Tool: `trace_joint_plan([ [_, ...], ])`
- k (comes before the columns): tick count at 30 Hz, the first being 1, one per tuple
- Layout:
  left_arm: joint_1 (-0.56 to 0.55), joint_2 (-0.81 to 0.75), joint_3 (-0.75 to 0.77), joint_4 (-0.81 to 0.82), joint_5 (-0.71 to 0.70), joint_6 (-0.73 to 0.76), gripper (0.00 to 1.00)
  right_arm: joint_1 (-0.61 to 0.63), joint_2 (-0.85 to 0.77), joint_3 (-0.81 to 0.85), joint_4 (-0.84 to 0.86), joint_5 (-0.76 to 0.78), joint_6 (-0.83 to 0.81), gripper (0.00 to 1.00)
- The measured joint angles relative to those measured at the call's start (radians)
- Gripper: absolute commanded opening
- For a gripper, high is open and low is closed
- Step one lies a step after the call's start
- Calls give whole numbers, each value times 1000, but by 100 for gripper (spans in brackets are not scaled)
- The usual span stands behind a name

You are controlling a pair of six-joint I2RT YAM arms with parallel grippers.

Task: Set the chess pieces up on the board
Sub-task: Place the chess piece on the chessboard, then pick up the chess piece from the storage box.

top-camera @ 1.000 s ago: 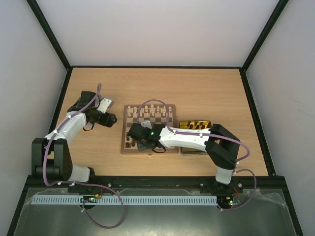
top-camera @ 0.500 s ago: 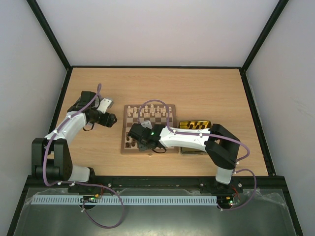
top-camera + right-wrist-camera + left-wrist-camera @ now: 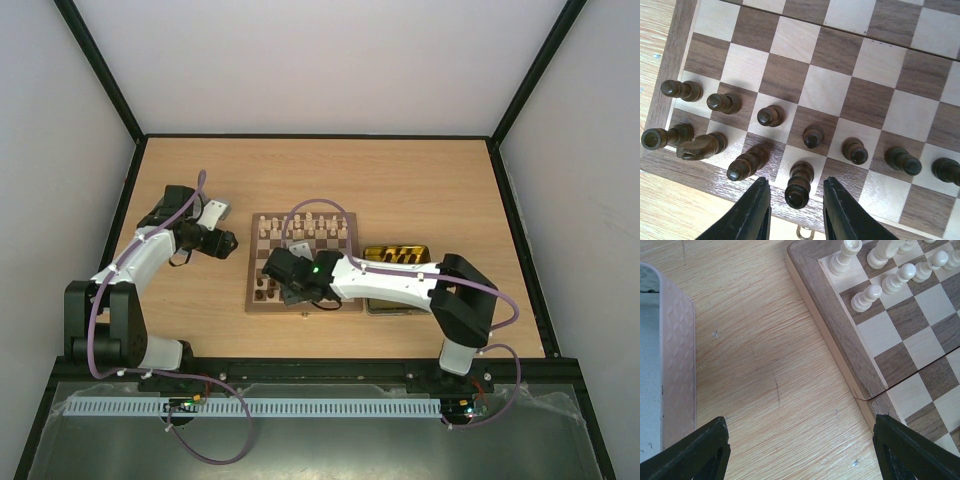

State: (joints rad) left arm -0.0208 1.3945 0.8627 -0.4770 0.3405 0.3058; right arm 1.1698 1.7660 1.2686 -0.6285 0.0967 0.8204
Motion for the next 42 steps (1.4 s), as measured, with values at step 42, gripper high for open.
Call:
trace_joint_plan([
  [42, 0, 0, 0, 0, 5, 0, 79, -659, -310, -343, 46, -57, -129, 40],
])
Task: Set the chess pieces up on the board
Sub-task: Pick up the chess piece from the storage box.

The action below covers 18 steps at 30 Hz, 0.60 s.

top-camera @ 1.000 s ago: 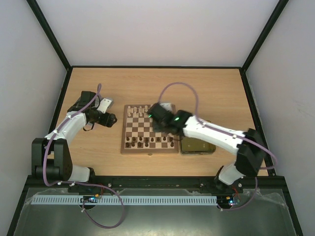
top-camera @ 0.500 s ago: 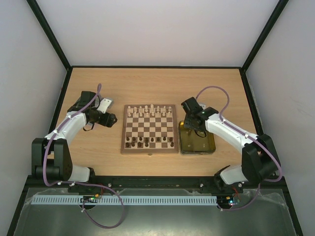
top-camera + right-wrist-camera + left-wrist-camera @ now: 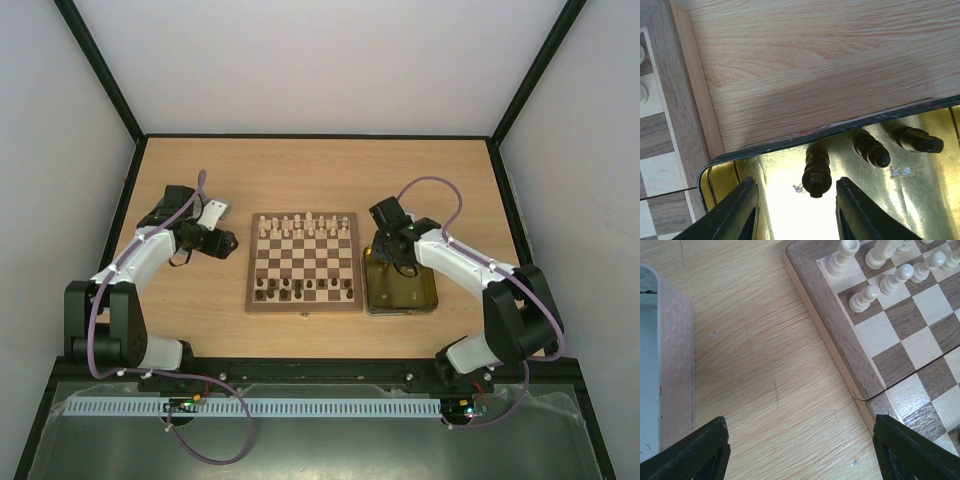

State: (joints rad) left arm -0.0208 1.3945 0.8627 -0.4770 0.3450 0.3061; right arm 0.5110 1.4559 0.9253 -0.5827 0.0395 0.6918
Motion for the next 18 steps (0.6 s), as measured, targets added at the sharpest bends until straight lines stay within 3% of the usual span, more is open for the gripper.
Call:
trace_joint_plan([
  [16, 0, 0, 0, 0, 3, 0, 79, -16, 40, -64, 74, -27, 0, 30],
  [18, 0, 0, 0, 0, 3, 0, 79, -17, 43, -72, 81, -31, 0, 23],
])
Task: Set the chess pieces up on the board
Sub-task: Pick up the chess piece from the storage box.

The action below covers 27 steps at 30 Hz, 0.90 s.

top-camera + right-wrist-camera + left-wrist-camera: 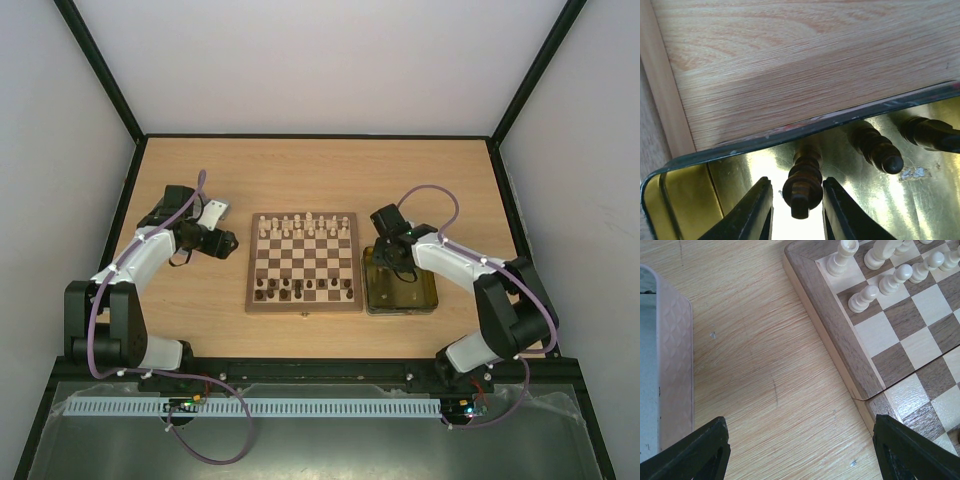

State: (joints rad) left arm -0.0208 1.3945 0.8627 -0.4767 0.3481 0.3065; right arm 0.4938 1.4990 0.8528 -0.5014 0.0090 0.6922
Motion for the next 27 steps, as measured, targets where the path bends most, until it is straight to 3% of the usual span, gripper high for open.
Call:
trace_joint_plan([
  [3, 0, 0, 0, 0, 0, 0, 79, -3, 6, -8, 11, -2, 0, 13],
  [9, 0, 0, 0, 0, 0, 0, 79, -4, 6, -11, 16, 5, -7, 6],
  [27, 0, 0, 0, 0, 0, 0, 79, 13, -74, -10, -22, 50, -36, 2],
])
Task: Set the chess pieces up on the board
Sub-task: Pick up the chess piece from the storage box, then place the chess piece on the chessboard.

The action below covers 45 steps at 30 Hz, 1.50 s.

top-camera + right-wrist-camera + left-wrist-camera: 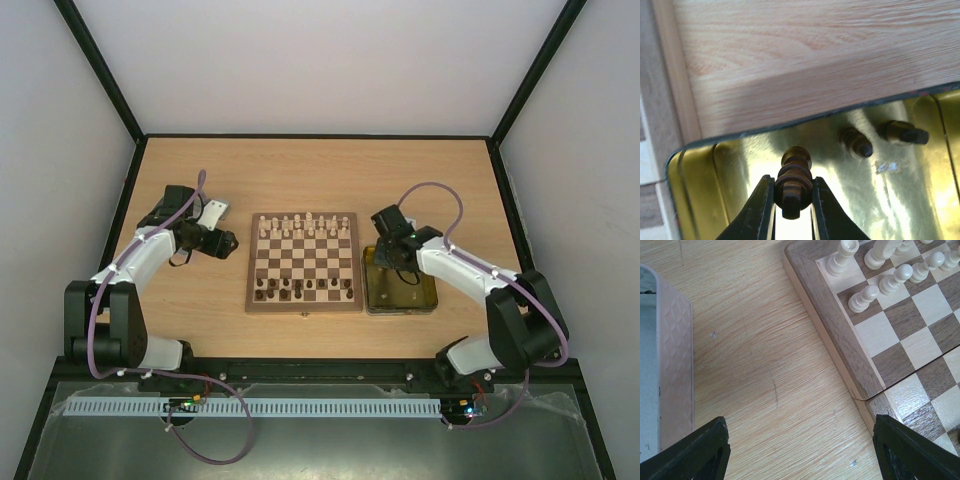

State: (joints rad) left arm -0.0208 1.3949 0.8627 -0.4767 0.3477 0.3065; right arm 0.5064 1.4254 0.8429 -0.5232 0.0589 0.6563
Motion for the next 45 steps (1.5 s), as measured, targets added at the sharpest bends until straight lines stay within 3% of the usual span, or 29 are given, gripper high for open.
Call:
trace_joint_plan([
  [17, 0, 0, 0, 0, 0, 0, 79, 438, -22, 171, -148, 79, 128, 2],
  [32, 0, 0, 0, 0, 0, 0, 79, 623, 94, 198, -161, 97, 214, 2],
  [45, 0, 0, 0, 0, 0, 0, 79, 666, 183, 236, -122, 76, 227, 2],
])
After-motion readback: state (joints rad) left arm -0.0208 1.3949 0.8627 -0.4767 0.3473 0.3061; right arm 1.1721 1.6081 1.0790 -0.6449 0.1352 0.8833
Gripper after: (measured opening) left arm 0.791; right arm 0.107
